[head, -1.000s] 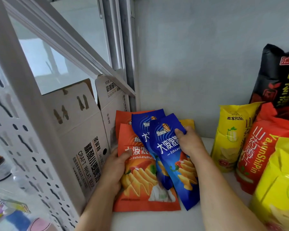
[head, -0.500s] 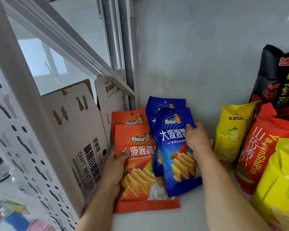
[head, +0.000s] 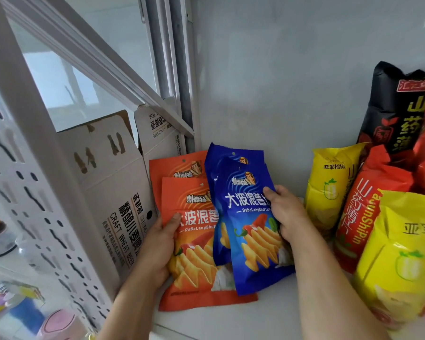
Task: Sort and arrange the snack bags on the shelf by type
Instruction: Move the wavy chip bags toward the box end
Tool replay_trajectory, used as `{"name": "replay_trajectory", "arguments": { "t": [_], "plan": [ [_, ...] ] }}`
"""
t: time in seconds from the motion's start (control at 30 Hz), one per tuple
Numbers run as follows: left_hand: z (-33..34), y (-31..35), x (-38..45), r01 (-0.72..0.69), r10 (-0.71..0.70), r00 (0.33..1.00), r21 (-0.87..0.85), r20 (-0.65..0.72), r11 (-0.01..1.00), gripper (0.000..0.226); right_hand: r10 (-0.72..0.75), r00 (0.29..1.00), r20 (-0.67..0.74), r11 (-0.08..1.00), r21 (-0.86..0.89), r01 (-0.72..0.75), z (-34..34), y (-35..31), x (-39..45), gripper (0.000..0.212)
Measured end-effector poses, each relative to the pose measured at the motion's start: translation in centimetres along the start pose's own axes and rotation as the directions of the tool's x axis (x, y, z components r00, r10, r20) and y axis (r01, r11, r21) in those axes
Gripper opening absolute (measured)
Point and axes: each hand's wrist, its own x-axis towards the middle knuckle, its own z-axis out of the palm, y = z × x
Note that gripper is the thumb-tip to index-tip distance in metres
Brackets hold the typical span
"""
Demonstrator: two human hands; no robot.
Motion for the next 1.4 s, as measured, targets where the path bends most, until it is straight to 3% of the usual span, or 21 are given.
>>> {"name": "replay_trajectory", "arguments": {
  "t": [0.37, 0.6, 0.87, 1.0, 1.4],
  "plan": [
    [-2.2, -0.6, -7.9, -0.063, 0.081, 0.984, 0.113, -0.161, 0.992, 0.022, 0.028, 0.997, 0.069, 0.994, 0.106, -0.035, 0.0, 0.0, -4.5, 0.014],
    [-4.9, -0.9, -13.8, -0.058, 0.065, 0.995, 0.086, -0.081, 0.995, 0.024, -0.02, 0.998, 0.058, 0.993, 0.118, 0.013, -0.4, 0.1, -11.4, 0.015],
    [-9.8, -3.2, -20.9, -0.022, 0.015, 0.999, 0.142, 0.052, 0.99, 0.02, -0.091, 0.987, -0.129, 0.982, 0.153, 0.111, -2.1, 2.0, -23.6, 0.012],
    [-10.5, -4.6, -25.0, 0.028, -0.045, 0.992, 0.147, 0.116, 0.989, 0.018, -0.061, 0.971, -0.23, 0.991, 0.105, 0.087, -4.8, 3.5, -29.6, 0.011],
    [-1.1, -10.3, -34.4, 0.112, -0.171, 0.923, 0.184, 0.345, 0.976, 0.022, -0.038, 0.793, -0.608, 0.999, 0.003, 0.05, -23.6, 5.0, -41.6, 0.031]
  ]
}}
